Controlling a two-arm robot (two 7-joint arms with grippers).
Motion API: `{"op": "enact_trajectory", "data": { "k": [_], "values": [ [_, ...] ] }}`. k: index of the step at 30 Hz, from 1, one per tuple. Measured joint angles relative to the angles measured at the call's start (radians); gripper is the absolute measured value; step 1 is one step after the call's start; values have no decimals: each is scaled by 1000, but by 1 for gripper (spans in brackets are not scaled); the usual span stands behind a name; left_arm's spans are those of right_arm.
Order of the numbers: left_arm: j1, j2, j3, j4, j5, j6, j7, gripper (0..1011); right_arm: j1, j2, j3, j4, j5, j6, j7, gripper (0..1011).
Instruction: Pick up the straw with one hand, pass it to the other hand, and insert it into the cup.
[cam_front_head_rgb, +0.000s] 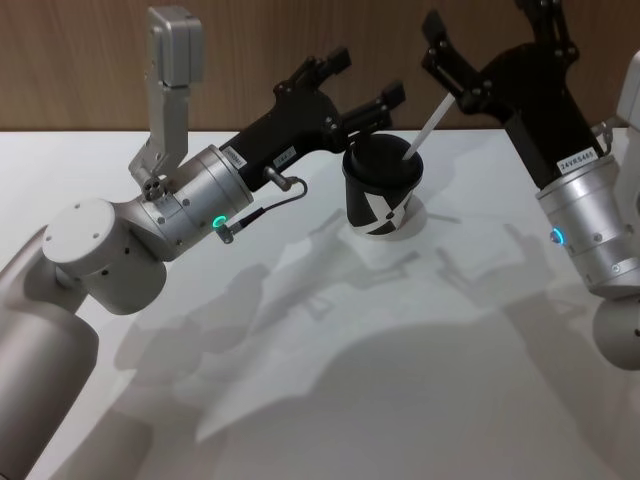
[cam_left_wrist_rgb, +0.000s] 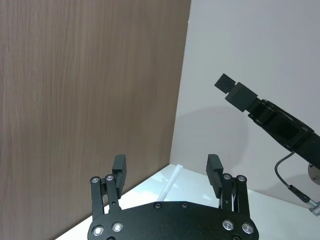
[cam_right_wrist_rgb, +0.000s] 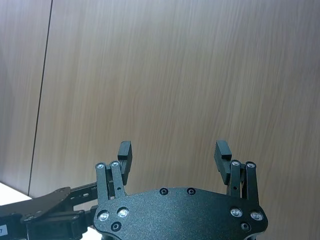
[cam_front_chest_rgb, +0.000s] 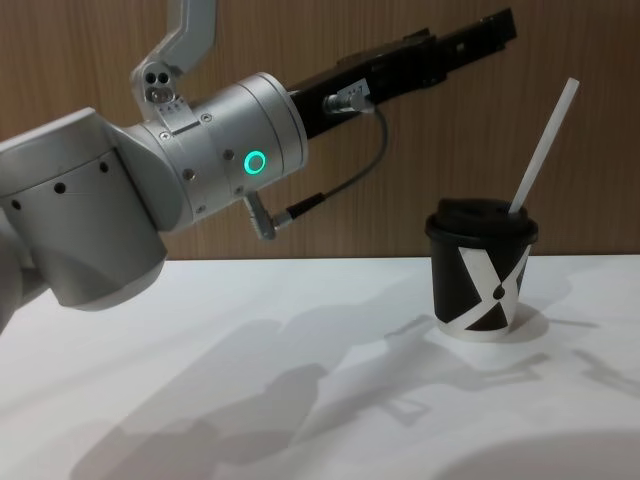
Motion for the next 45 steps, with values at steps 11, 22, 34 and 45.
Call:
{"op": "enact_trajectory", "data": {
  "k": [11,22,34,45],
  "values": [
    [0,1,1,0,-4,-1,-1,1003,4,-8,-1,1,13,3,-1,1001],
    [0,1,1,0,-6,-2,-3,1003,6,-12,-2,3,19,5,-1,1001],
    [0,1,1,0,-7,-2,-3,1003,6,-14,-2,3,22,6,-1,1001],
    [0,1,1,0,-7,-2,-3,1003,7,-14,-2,3,23,6,-1,1001]
  ]
}}
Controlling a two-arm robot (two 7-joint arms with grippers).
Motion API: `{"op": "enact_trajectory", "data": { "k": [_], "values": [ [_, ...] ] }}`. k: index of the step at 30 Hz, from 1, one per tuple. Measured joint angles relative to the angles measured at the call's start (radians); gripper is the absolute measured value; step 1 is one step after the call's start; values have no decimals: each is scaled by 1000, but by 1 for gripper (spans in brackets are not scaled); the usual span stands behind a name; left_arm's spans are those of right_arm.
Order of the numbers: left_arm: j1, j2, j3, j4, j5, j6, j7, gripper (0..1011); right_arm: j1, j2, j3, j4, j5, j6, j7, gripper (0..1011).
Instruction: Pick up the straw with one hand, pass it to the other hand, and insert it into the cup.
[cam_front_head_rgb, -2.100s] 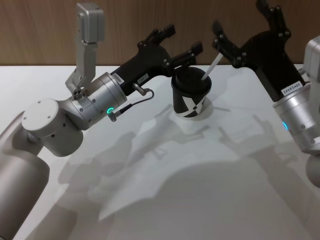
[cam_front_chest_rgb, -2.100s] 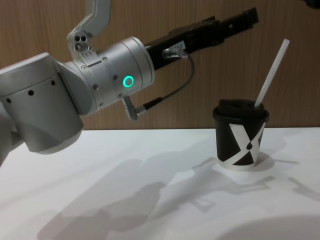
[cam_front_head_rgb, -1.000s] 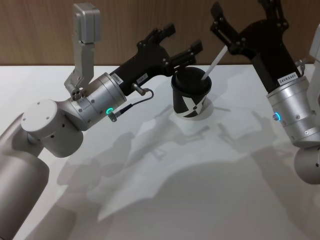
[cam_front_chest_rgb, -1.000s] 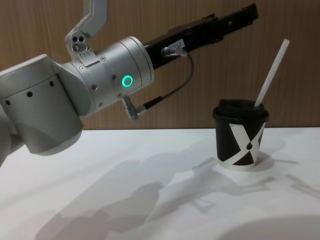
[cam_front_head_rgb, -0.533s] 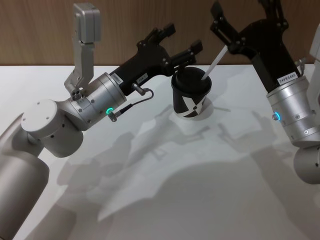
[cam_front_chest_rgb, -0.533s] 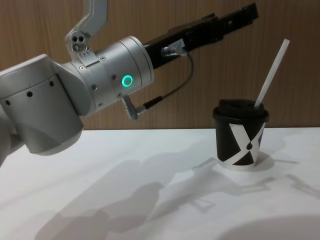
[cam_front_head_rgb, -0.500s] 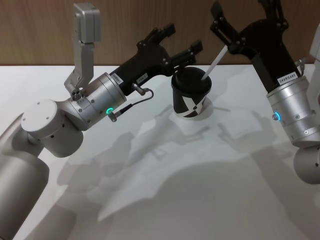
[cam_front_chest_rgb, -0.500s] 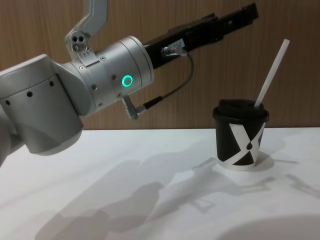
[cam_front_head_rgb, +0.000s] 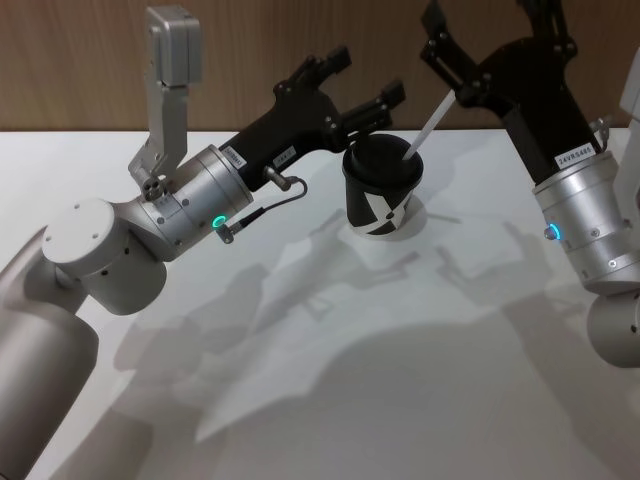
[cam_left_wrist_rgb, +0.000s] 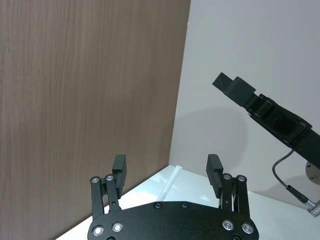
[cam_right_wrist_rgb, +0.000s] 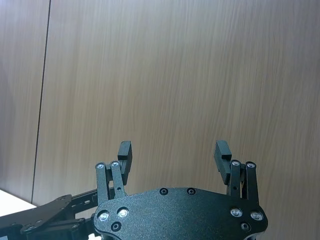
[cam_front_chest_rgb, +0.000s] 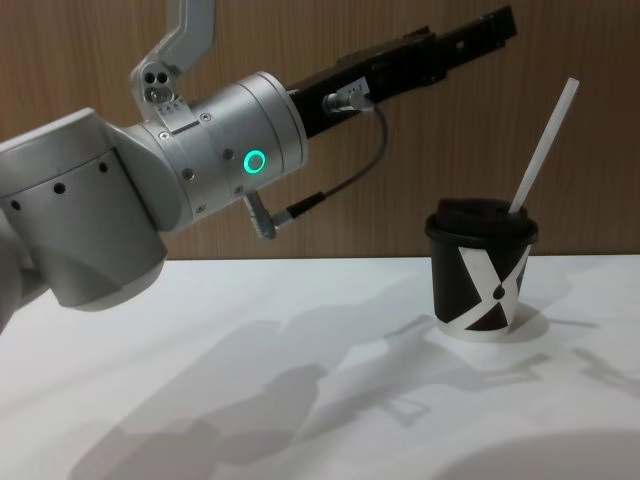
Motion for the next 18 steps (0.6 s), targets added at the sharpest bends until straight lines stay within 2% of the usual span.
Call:
{"op": "enact_trajectory", "data": {
  "k": [18],
  "values": [
    [0,0,0,0,0,0,0,1003,0,0,0,0,0,0,0,1001]
  ]
}}
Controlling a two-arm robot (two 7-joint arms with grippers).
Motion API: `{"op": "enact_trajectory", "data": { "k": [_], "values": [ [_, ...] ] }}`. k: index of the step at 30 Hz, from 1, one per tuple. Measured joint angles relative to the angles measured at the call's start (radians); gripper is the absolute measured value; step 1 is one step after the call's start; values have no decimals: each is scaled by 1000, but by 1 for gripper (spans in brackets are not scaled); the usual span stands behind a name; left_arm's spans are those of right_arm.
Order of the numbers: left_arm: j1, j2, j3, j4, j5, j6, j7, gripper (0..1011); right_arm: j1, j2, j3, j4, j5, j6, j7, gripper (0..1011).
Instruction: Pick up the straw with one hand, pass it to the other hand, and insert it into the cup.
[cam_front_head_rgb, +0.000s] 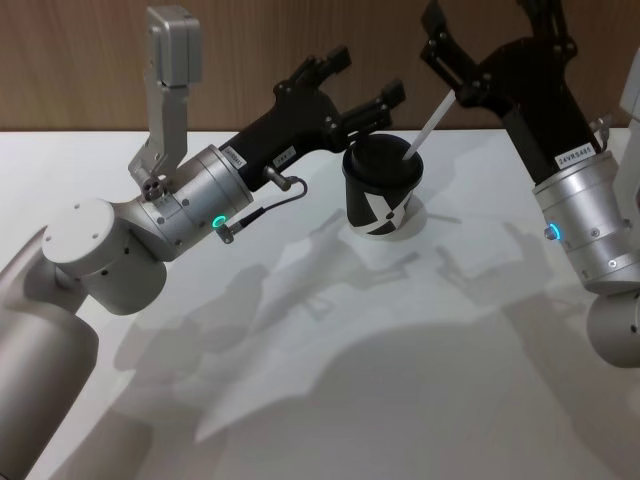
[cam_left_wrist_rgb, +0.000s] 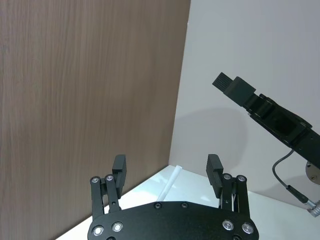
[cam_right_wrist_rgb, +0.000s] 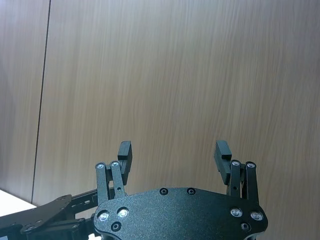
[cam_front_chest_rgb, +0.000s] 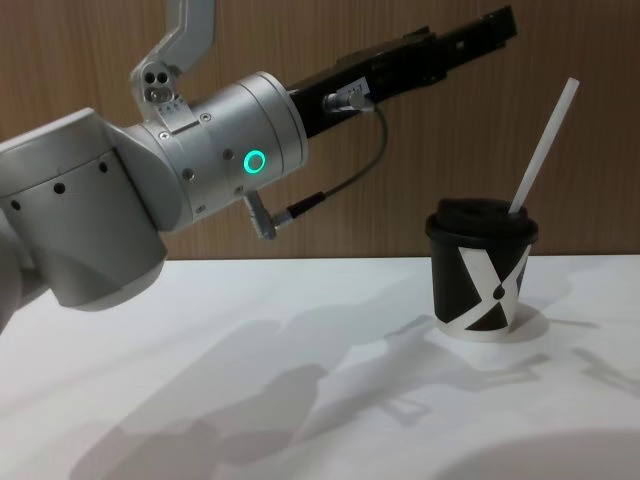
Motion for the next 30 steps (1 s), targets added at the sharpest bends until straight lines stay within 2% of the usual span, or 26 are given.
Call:
{"op": "enact_trajectory", "data": {
  "k": [16,30],
  "values": [
    [0,0,0,0,0,0,0,1003,4,-2,-2,3,0,-2,0,1001],
    [0,0,0,0,0,0,0,1003,56,-24,-18,39,19,-21,5,1001]
  ]
}}
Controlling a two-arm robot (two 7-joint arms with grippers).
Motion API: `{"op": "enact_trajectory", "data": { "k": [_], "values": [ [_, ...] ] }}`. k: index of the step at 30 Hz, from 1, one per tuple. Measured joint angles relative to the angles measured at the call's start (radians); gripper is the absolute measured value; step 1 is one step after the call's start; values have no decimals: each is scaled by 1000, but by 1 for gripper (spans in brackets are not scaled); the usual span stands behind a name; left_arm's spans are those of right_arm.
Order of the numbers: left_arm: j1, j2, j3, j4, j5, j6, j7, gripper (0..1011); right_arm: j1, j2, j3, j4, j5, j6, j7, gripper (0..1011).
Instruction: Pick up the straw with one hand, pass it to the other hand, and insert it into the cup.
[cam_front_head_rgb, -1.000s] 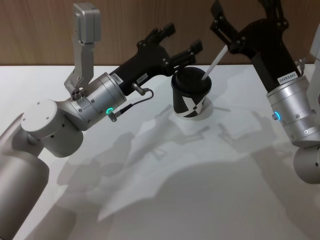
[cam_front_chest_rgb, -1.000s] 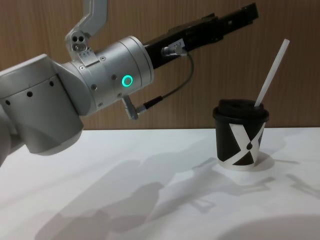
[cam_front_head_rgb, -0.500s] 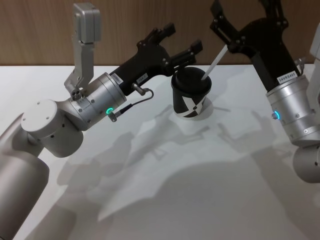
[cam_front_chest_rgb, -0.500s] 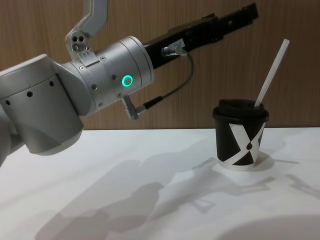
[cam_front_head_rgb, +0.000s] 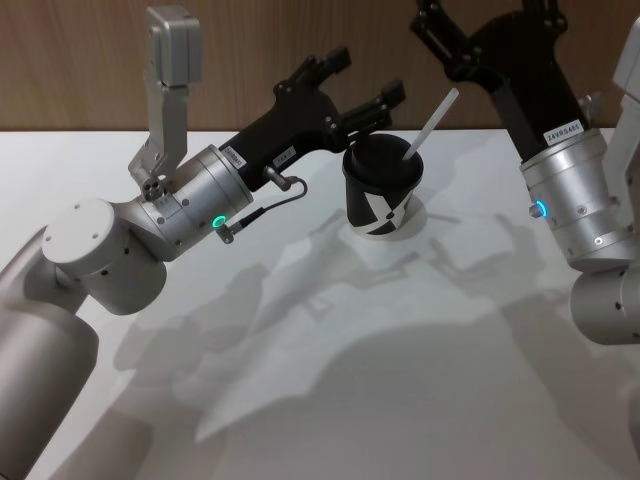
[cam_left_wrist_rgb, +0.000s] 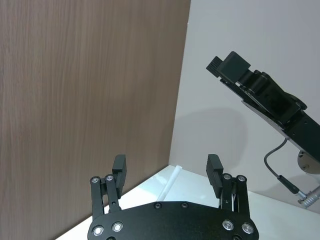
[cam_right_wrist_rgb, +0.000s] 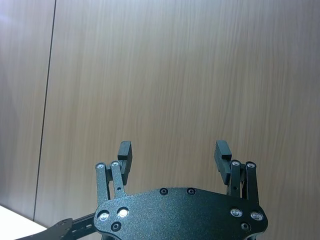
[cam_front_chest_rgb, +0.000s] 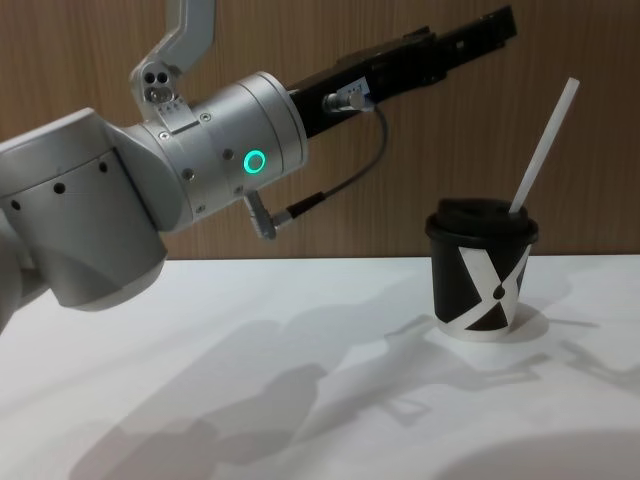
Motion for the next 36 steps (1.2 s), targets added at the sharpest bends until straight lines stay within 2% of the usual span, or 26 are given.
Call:
{"op": "enact_trajectory", "data": {
  "k": [36],
  "values": [
    [0,0,0,0,0,0,0,1003,7,-1,-8,6,6,6,-1,1001]
  ]
}}
